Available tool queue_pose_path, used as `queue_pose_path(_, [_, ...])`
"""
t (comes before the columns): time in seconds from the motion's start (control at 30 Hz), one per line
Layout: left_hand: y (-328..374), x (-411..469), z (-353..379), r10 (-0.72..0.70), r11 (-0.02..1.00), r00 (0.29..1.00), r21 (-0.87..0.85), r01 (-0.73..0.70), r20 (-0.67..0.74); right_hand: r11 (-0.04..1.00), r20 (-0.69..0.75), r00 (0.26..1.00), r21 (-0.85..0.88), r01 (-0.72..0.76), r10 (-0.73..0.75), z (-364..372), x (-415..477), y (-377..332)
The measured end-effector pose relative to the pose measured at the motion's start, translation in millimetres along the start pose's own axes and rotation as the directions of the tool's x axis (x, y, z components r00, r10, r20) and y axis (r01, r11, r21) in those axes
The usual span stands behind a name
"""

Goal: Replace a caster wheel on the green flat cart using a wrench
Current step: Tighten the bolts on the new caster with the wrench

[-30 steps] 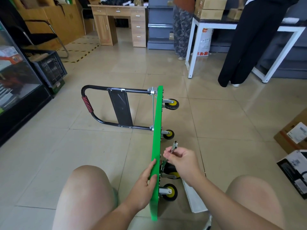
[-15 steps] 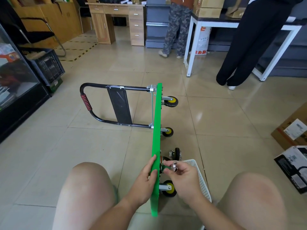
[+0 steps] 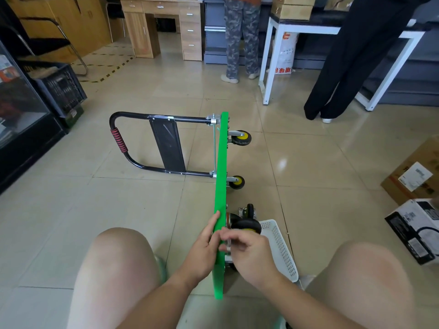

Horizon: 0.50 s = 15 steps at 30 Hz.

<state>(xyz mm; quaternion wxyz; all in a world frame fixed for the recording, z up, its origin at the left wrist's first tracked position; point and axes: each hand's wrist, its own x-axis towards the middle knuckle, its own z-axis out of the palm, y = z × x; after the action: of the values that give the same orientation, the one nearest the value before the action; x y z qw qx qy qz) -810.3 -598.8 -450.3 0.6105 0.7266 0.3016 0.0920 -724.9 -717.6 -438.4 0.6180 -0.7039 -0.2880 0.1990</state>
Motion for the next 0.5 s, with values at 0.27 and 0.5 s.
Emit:
queue_pose_path(0.27, [3,-4,-2,0.004,1.0,1.0,0.029,-0.005,0.021,0.984,0.039,0.986,-0.09,-0.157,0.161,-8,69,-38])
queue_pose_path(0.5, [3,-5,-2,-0.001,1.0,1.0,0.012,0.001,0.026,0.959,0.025,0.96,0.029,-0.281,0.28,-19,98,-45])
